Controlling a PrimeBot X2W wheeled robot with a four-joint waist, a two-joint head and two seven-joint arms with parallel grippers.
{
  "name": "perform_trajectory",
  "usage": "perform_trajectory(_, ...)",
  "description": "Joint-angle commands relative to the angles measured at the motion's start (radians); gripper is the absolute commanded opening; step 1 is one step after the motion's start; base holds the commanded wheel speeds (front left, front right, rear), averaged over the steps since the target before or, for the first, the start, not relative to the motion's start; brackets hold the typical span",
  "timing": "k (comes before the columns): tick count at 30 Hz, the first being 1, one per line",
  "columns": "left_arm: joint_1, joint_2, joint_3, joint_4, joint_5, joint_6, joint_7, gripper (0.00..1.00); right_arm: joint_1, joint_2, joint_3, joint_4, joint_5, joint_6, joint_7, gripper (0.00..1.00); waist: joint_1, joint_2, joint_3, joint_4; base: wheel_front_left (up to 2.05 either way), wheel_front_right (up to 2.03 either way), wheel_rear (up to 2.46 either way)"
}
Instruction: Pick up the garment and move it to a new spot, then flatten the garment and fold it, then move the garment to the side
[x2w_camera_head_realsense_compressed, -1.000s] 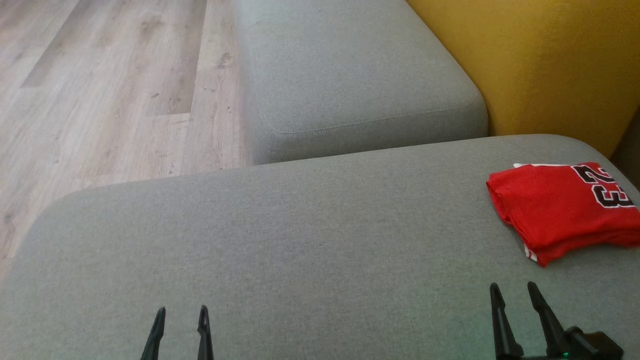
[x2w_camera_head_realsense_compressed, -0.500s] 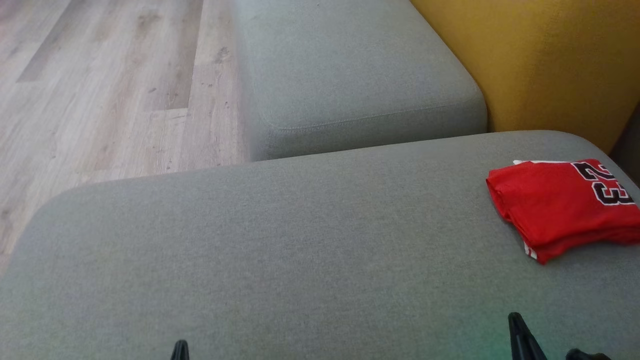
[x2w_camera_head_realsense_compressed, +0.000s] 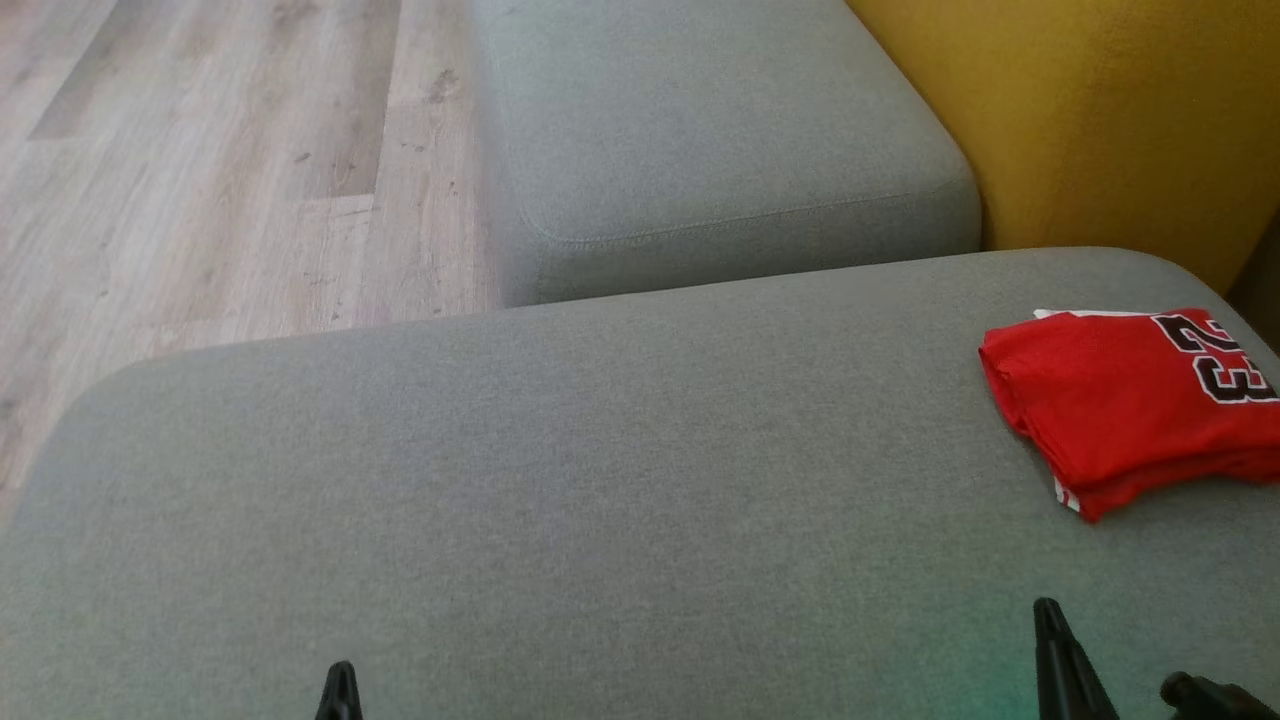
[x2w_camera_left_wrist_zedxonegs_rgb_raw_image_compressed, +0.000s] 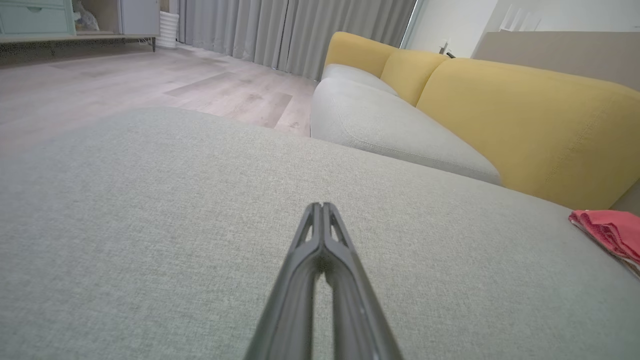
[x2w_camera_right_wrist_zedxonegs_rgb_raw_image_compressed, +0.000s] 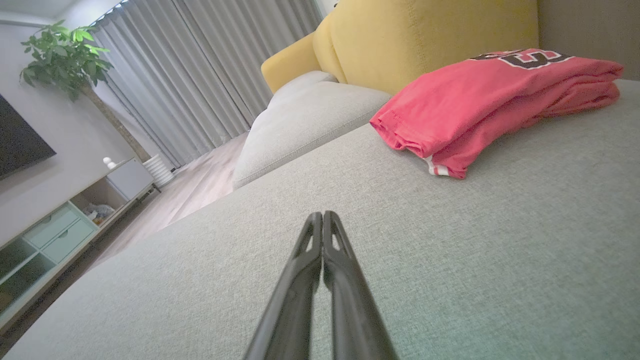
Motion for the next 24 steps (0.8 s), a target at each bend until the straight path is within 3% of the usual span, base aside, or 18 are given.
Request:
perform_trajectory(1, -0.057, 0.009, 0.019, -0.028, -0.024, -0.006, 0.003, 0.0, -0.055, -0.007, -0.004, -0.03, 0.025, 0.0, 0.003, 0.0, -0.0001, -0.0001, 0.002, 0.001, 0.0, 0.0, 0.0)
perform_trajectory(24, -0.137, 0.014, 0.058, -0.007, -0.308, -0.043, 0.062, 0.0, -0.124, -0.011, -0.028, -0.025, 0.29, 0.0, 0.066, 0.0, -0.0001, -0.0001, 0.042, 0.01, 0.0, 0.0, 0.0)
